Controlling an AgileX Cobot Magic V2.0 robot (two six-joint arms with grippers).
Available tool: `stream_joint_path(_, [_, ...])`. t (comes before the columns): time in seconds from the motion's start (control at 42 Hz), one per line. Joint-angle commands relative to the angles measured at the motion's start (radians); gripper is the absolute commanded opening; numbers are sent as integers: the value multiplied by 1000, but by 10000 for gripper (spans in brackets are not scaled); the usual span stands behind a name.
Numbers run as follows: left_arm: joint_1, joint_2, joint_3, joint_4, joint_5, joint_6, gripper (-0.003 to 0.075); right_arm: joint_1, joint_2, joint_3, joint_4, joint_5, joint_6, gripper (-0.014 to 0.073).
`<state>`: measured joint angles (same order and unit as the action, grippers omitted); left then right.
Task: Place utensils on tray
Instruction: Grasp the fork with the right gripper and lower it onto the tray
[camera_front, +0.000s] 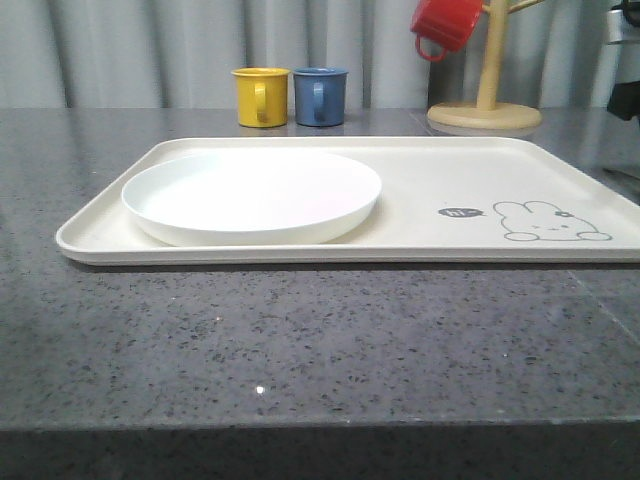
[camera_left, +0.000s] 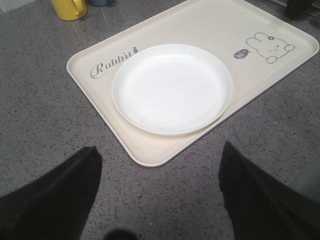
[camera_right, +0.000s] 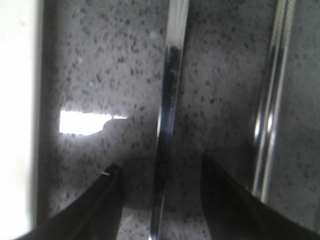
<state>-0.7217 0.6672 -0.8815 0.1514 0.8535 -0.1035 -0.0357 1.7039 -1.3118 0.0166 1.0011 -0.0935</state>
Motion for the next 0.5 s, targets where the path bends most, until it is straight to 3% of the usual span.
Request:
stream_joint_path(0.0, [-7, 2, -25, 9, -71, -9, 491, -1, -18, -48, 23, -3, -14, 318])
stream_joint_path(0.214, [-7, 2, -25, 9, -71, -9, 491, -1, -15, -55, 63, 4, -14, 13])
stream_joint_path(0.309, [-7, 2, -25, 9, -71, -9, 491, -1, -16, -61, 63, 20, -14, -37])
stream_joint_path(0.476, [-7, 2, -25, 9, -71, -9, 491, 21, -54, -129, 105, 100, -21, -35])
